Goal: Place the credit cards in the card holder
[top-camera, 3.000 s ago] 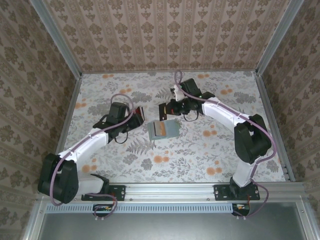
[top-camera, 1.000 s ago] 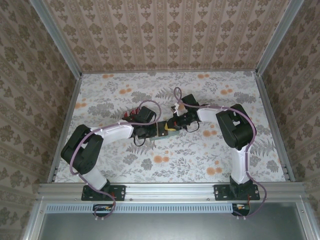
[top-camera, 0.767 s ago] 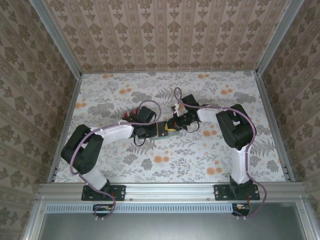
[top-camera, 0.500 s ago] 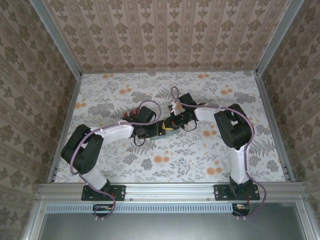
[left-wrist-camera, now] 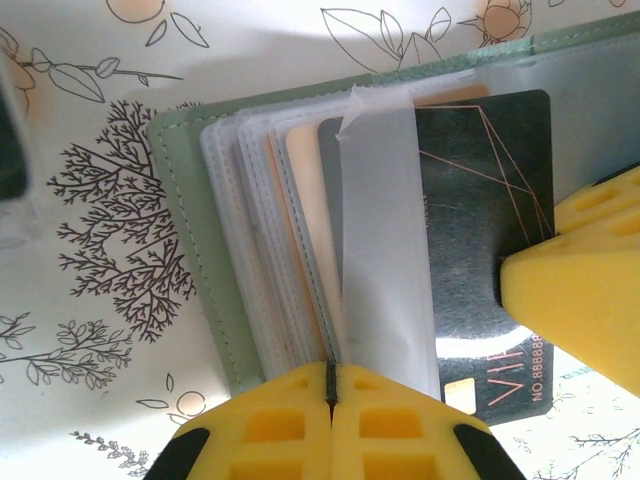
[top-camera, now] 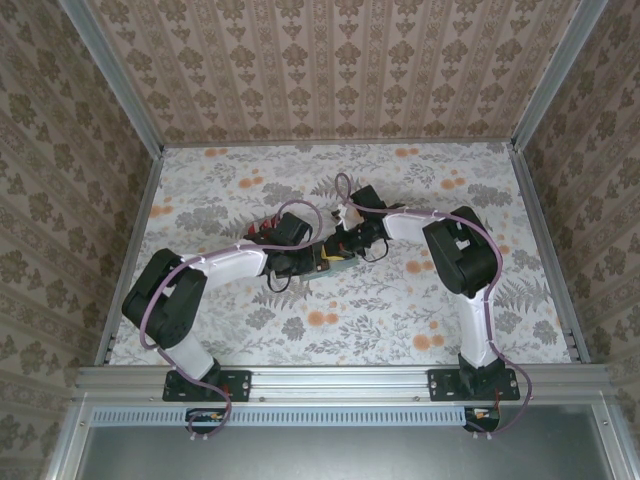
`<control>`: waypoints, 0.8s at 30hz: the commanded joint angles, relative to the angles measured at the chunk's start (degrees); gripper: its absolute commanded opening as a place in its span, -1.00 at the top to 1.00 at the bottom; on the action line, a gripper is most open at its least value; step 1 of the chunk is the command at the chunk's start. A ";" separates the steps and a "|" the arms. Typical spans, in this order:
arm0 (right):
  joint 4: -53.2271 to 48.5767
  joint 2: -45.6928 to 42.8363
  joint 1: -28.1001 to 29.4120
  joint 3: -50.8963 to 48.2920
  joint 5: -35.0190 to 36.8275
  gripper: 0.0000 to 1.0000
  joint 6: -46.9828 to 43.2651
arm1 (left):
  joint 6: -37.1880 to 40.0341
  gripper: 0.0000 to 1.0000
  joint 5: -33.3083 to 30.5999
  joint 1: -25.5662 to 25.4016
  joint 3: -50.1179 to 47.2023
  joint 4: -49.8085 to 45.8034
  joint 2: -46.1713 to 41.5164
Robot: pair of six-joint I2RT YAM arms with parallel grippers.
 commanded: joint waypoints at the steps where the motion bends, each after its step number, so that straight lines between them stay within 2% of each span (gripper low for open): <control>1: -5.02 -0.01 1.19 0.81 3.84 0.71 -1.29 | 0.72 1.00 -1.45 0.25 -1.49 -1.95 0.52; 12: -12.00 -6.27 1.19 3.42 11.48 0.21 -5.25 | -0.21 1.00 -2.31 0.17 -2.68 -1.96 -1.76; 21: -13.51 -13.68 1.19 0.94 17.52 0.09 -5.73 | 1.74 0.99 -2.15 0.34 -1.60 -2.97 -2.78; 24: -13.43 -16.79 1.10 -0.60 20.82 0.07 -6.37 | 2.40 0.94 -2.03 0.33 -1.20 -3.00 -3.99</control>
